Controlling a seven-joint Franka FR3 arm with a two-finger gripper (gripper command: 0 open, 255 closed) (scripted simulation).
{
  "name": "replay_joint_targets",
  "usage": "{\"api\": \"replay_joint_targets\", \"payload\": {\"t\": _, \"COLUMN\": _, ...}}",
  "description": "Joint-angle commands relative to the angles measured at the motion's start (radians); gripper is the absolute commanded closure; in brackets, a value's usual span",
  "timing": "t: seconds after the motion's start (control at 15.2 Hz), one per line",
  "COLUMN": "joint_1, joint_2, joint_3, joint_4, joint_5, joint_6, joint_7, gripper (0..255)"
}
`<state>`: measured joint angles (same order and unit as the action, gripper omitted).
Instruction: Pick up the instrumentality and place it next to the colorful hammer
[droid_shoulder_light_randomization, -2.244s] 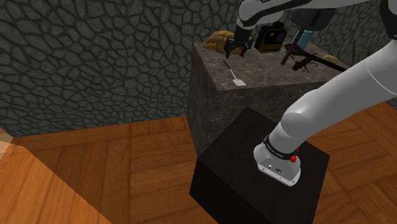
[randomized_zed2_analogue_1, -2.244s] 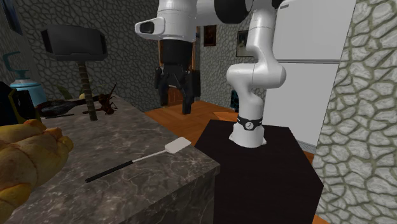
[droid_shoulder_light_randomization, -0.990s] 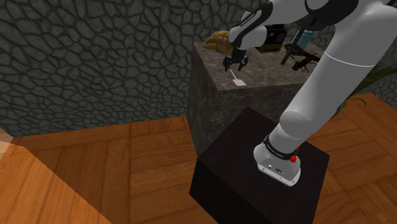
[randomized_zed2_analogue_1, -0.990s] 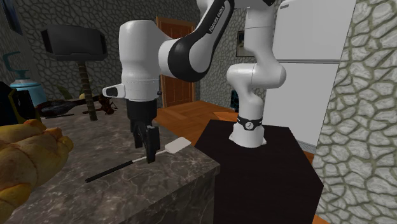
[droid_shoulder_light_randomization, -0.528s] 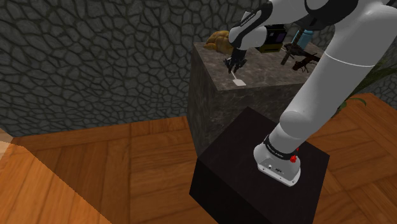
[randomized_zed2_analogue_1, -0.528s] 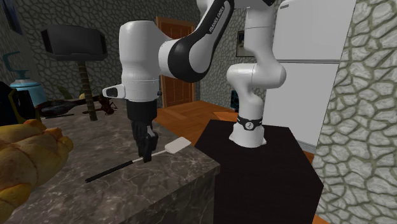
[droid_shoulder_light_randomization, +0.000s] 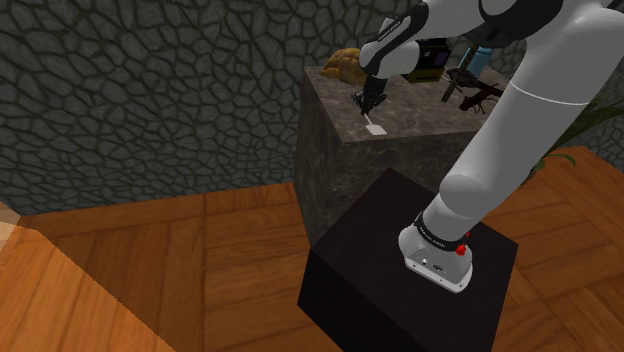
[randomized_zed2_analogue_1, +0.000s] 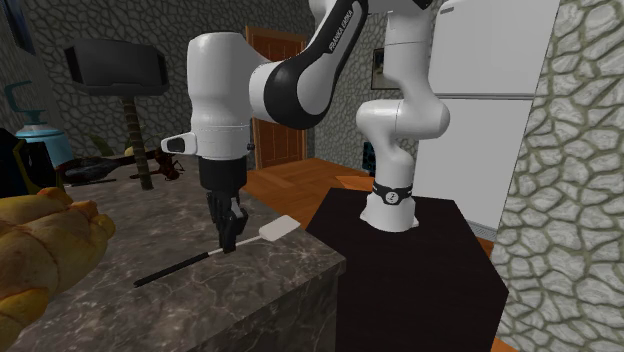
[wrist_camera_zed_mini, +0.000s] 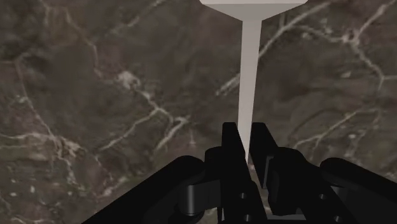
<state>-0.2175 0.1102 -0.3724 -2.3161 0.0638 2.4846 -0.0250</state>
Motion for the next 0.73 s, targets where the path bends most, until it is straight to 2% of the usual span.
{"api": "replay_joint_targets", "payload": {"t": 0.0, "joint_1": 0.001, "joint_2": -0.011, "joint_3": -0.001, "joint_4": 0.003, "joint_5": -0.007, "joint_6": -0.013, "joint_7": 0.005, "gripper": 255}}
{"api": "replay_joint_targets", "payload": {"t": 0.66, "joint_1": 0.006, "joint_2": -0.105, "joint_3": -0.007, "joint_4": 0.047, "joint_5": -0.062, "joint_6": -0.144, "joint_7": 0.044, "gripper": 255}}
